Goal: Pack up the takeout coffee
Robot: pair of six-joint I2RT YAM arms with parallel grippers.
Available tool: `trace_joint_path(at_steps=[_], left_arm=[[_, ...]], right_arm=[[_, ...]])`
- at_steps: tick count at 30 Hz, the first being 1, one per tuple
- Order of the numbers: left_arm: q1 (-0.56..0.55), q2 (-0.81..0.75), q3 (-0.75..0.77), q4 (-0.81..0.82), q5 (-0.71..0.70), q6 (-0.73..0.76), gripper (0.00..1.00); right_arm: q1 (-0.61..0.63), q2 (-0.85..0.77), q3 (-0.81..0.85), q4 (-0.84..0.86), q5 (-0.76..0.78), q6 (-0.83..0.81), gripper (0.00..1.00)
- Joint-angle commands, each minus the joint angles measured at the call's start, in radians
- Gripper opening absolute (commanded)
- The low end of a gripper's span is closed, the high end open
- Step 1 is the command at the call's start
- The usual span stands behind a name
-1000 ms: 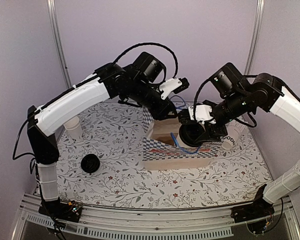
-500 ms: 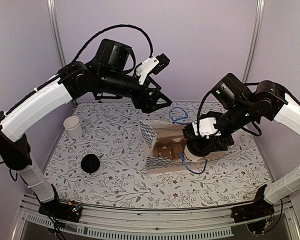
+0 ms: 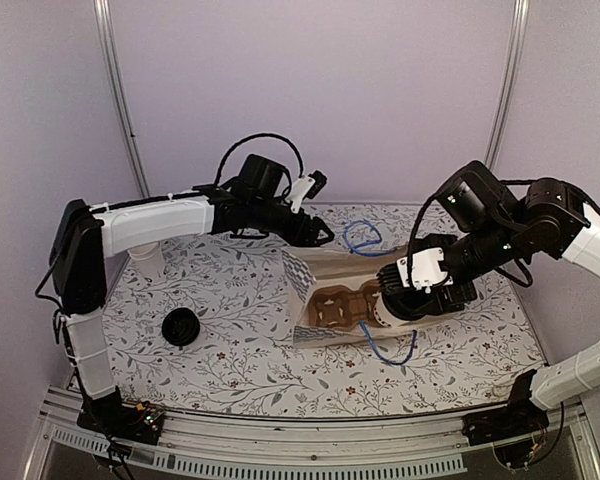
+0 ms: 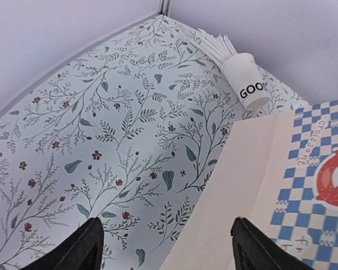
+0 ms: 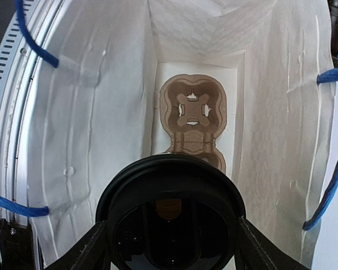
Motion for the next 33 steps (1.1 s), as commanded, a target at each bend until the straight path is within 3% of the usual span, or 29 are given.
trace_joint_path(at_steps=[1, 10, 24, 33], left_arm=[[0.010, 0.083, 0.031, 0.107, 0.114, -0.039, 0.80], [0.009, 0.123, -0.036, 0.178, 0.214, -0.094, 0.80], [0.007, 0.031, -0.198, 0.341, 0.344, -0.170, 0.78], [0.000, 0.042, -0.224, 0.353, 0.366, -0.169, 0.78]], right_arm=[[0.014, -0.046, -0.040, 0.056, 0.065, -0.053, 0.39], [0.073, -0.046, -0.120, 0.060, 0.155, -0.094, 0.40], [0.155, -0.098, -0.204, 0.095, 0.216, -0.185, 0.38], [0.157, -0.117, -0.265, 0.271, 0.284, -0.203, 0.38]])
